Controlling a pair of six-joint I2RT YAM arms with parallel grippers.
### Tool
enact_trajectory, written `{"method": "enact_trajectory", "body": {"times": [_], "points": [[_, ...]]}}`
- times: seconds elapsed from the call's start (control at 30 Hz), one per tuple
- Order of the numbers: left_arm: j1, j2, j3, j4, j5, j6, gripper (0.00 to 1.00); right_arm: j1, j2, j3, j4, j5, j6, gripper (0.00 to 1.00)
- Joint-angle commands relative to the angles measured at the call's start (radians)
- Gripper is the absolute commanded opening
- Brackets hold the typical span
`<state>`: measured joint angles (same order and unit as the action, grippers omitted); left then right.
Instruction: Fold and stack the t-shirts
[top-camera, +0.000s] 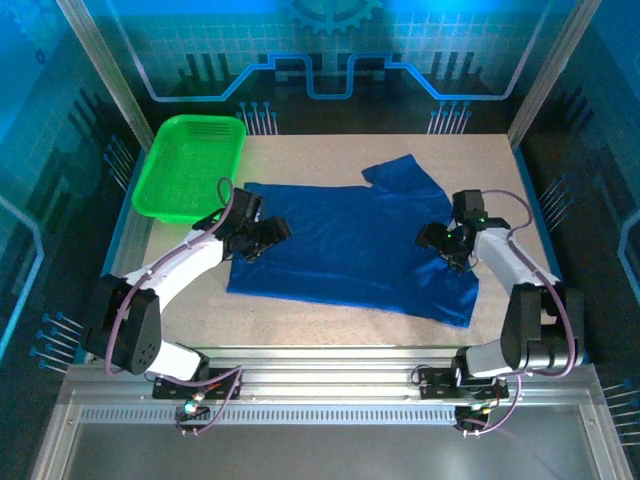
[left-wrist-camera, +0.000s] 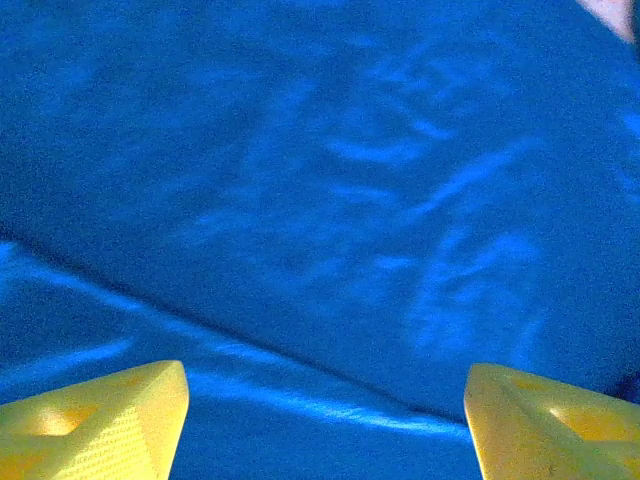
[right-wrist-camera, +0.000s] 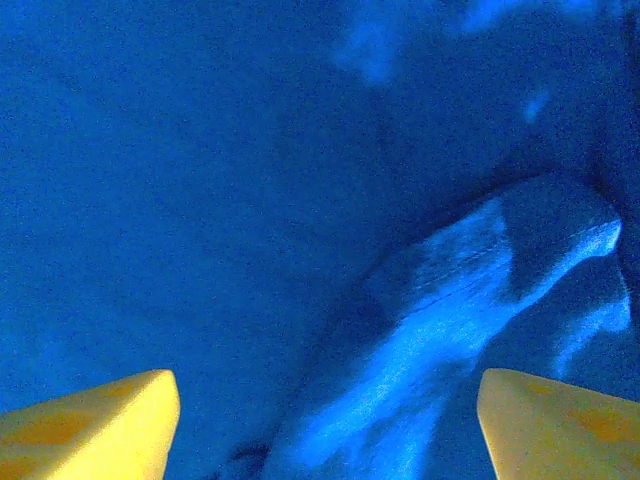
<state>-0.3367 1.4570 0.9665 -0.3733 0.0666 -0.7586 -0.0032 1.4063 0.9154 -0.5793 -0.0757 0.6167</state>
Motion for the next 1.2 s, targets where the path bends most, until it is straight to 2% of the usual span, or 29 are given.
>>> {"method": "enact_trajectory", "body": {"times": [0.0,0.13,0.23,0.37,0.53,0.6,0.7,0.77,0.93,1.17], "points": [[-0.015,0.033,0.046,0.058,0.059,0.004,0.75,-0.044,-0.066,0.03,-0.049,-0.074,-0.057,0.8],[-0.016,0.061,0.069,0.094,0.099,0.018,0.75,-0.096,-0.113,0.039,-0.092,-0.1,-0.082,0.8],[-0.024,0.094,0.1,0.115,0.144,0.039,0.75,-0.144,-0.093,0.041,-0.122,-0.142,-0.098,0.79],[-0.081,0.172,0.202,0.092,0.183,0.103,0.74,-0.159,-0.053,0.039,-0.122,-0.166,-0.11,0.77],[-0.129,0.238,0.238,0.164,0.233,0.091,0.74,-0.139,-0.024,0.015,-0.031,-0.297,-0.068,0.68],[-0.138,0.256,0.244,0.17,0.233,0.081,0.73,-0.097,-0.013,0.014,0.002,-0.327,-0.045,0.6],[-0.143,0.269,0.238,0.175,0.234,0.071,0.73,-0.038,0.046,0.037,-0.023,-0.311,-0.027,0.4],[-0.143,0.265,0.224,0.178,0.228,0.071,0.73,-0.009,0.076,0.033,-0.021,-0.299,-0.011,0.32],[-0.143,0.246,0.199,0.162,0.209,0.074,0.73,0.024,0.136,0.017,-0.03,-0.233,0.018,0.23],[-0.14,0.216,0.132,0.162,0.176,0.059,0.73,0.028,0.161,-0.091,-0.027,-0.134,0.061,0.17]]}}
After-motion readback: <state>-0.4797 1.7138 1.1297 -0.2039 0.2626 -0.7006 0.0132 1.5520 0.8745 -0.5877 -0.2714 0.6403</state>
